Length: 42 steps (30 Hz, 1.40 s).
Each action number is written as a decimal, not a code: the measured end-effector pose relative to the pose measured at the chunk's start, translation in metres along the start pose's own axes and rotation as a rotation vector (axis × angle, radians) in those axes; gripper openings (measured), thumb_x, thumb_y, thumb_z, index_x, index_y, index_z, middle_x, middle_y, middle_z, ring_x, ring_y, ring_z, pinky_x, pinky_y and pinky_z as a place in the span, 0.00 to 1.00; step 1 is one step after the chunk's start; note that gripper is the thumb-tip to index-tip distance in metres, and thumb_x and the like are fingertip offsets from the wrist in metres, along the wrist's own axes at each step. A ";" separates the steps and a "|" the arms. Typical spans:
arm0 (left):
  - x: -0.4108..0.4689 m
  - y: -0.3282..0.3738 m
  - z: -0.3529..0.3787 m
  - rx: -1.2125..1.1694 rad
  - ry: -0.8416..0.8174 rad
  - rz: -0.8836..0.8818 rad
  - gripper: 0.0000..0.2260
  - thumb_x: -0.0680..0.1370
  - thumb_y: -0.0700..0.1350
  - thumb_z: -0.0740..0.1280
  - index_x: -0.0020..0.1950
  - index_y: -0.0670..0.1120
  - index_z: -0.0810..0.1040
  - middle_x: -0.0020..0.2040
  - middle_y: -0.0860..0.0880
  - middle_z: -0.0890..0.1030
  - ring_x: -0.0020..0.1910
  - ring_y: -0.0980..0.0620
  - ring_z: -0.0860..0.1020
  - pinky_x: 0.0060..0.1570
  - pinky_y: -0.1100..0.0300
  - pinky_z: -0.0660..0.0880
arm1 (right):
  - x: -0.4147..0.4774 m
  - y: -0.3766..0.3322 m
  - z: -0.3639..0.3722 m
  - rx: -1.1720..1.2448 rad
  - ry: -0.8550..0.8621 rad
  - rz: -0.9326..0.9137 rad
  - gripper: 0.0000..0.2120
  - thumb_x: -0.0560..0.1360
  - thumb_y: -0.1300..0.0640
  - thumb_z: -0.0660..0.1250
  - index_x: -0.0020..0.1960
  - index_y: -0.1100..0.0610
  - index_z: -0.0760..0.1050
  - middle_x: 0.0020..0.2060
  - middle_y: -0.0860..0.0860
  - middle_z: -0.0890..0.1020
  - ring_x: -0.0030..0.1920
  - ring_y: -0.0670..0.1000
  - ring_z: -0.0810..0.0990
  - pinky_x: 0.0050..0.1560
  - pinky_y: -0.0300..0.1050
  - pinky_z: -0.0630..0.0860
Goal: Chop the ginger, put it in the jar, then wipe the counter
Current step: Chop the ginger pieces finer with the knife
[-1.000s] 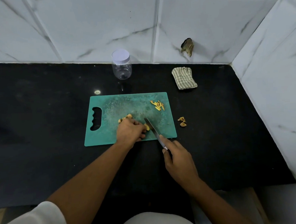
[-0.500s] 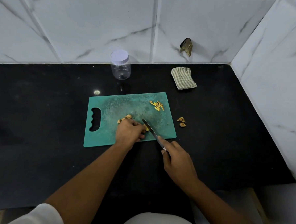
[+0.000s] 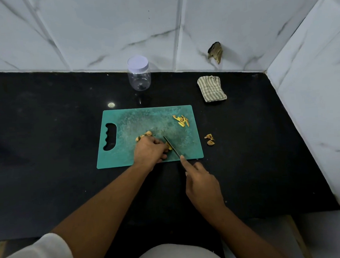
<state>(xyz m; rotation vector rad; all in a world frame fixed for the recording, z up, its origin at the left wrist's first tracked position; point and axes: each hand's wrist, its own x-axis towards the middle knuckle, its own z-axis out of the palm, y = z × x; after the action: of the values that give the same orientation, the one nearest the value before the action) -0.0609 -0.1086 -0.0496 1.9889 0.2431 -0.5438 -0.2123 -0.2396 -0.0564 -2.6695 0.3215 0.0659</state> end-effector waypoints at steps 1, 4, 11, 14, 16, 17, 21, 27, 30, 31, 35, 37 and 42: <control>0.000 0.000 0.000 -0.003 -0.002 0.001 0.05 0.76 0.42 0.74 0.42 0.42 0.83 0.35 0.48 0.86 0.34 0.50 0.85 0.33 0.57 0.82 | 0.001 -0.002 0.000 -0.024 -0.012 0.006 0.30 0.83 0.58 0.60 0.82 0.42 0.59 0.53 0.51 0.74 0.42 0.57 0.79 0.41 0.53 0.75; -0.001 -0.001 0.000 -0.014 0.001 0.003 0.05 0.76 0.42 0.74 0.42 0.42 0.83 0.35 0.48 0.86 0.34 0.50 0.85 0.32 0.58 0.82 | 0.005 -0.007 -0.002 -0.088 -0.059 0.019 0.31 0.83 0.58 0.59 0.83 0.41 0.55 0.55 0.51 0.74 0.45 0.58 0.80 0.44 0.53 0.75; -0.002 -0.002 0.003 -0.039 0.026 0.012 0.04 0.76 0.41 0.73 0.43 0.41 0.83 0.36 0.48 0.86 0.32 0.52 0.84 0.34 0.56 0.82 | 0.017 0.004 -0.012 0.150 -0.023 0.026 0.26 0.84 0.55 0.60 0.80 0.41 0.63 0.51 0.47 0.76 0.48 0.51 0.78 0.48 0.53 0.77; -0.003 -0.003 0.004 -0.041 0.044 0.011 0.04 0.75 0.41 0.73 0.42 0.42 0.83 0.36 0.48 0.86 0.32 0.52 0.84 0.34 0.56 0.81 | 0.030 0.010 -0.020 0.144 -0.011 -0.004 0.26 0.83 0.56 0.62 0.79 0.41 0.65 0.49 0.46 0.76 0.48 0.49 0.77 0.49 0.50 0.77; -0.002 -0.004 0.004 -0.036 0.068 0.018 0.04 0.76 0.43 0.73 0.41 0.45 0.83 0.35 0.49 0.86 0.32 0.52 0.84 0.33 0.57 0.82 | 0.039 0.014 -0.024 0.156 -0.009 -0.013 0.26 0.83 0.56 0.63 0.79 0.41 0.66 0.49 0.45 0.77 0.49 0.48 0.77 0.50 0.48 0.76; -0.001 -0.004 0.004 -0.036 0.082 0.022 0.05 0.75 0.43 0.73 0.40 0.46 0.83 0.34 0.50 0.85 0.31 0.52 0.84 0.32 0.58 0.81 | 0.042 0.015 -0.025 0.174 -0.012 -0.015 0.26 0.83 0.57 0.63 0.79 0.41 0.66 0.50 0.45 0.77 0.50 0.47 0.77 0.50 0.47 0.76; 0.000 -0.006 0.004 -0.029 0.105 0.038 0.04 0.75 0.44 0.73 0.40 0.47 0.83 0.33 0.50 0.85 0.31 0.51 0.84 0.31 0.57 0.81 | 0.038 0.018 -0.026 0.274 0.010 -0.044 0.26 0.82 0.58 0.64 0.78 0.41 0.68 0.51 0.44 0.79 0.52 0.44 0.78 0.54 0.46 0.77; 0.002 -0.007 0.004 -0.048 0.086 0.037 0.05 0.75 0.44 0.74 0.41 0.45 0.83 0.35 0.50 0.86 0.31 0.51 0.85 0.31 0.58 0.80 | 0.012 0.012 -0.012 0.337 0.054 -0.036 0.27 0.82 0.59 0.64 0.78 0.42 0.69 0.49 0.42 0.78 0.48 0.38 0.76 0.46 0.28 0.69; 0.002 -0.007 0.004 -0.051 0.078 0.030 0.05 0.75 0.45 0.74 0.40 0.45 0.83 0.35 0.50 0.86 0.32 0.52 0.85 0.31 0.59 0.80 | 0.005 0.009 -0.007 0.336 0.045 -0.019 0.26 0.82 0.58 0.64 0.78 0.41 0.68 0.48 0.43 0.76 0.47 0.41 0.75 0.44 0.33 0.70; 0.003 -0.006 0.004 -0.051 0.079 0.026 0.05 0.75 0.45 0.74 0.40 0.45 0.83 0.35 0.50 0.86 0.32 0.52 0.85 0.31 0.59 0.80 | 0.004 0.009 -0.006 0.330 0.044 -0.015 0.26 0.82 0.58 0.63 0.78 0.41 0.68 0.47 0.44 0.76 0.46 0.42 0.75 0.44 0.37 0.72; 0.003 -0.006 0.004 -0.059 0.084 0.020 0.05 0.75 0.44 0.75 0.40 0.45 0.83 0.33 0.48 0.85 0.31 0.52 0.85 0.32 0.57 0.81 | 0.004 0.008 -0.004 0.294 0.034 -0.026 0.27 0.83 0.57 0.63 0.79 0.40 0.66 0.45 0.43 0.74 0.44 0.43 0.75 0.43 0.44 0.74; 0.003 -0.006 0.004 -0.061 0.089 0.019 0.04 0.75 0.43 0.74 0.41 0.45 0.83 0.33 0.48 0.85 0.32 0.51 0.85 0.33 0.57 0.82 | 0.004 0.009 -0.003 0.276 0.025 -0.032 0.28 0.83 0.56 0.62 0.79 0.39 0.65 0.46 0.43 0.73 0.44 0.44 0.75 0.44 0.47 0.76; 0.002 -0.006 0.004 -0.056 0.088 0.032 0.05 0.76 0.44 0.73 0.40 0.46 0.83 0.33 0.50 0.85 0.32 0.52 0.85 0.33 0.56 0.83 | 0.004 0.008 -0.002 0.256 0.024 -0.030 0.28 0.82 0.56 0.63 0.79 0.39 0.65 0.46 0.44 0.74 0.45 0.47 0.76 0.46 0.51 0.77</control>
<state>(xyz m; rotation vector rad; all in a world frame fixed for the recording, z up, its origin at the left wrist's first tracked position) -0.0627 -0.1094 -0.0567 1.9607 0.2775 -0.4254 -0.2101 -0.2484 -0.0585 -2.4219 0.2772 -0.0155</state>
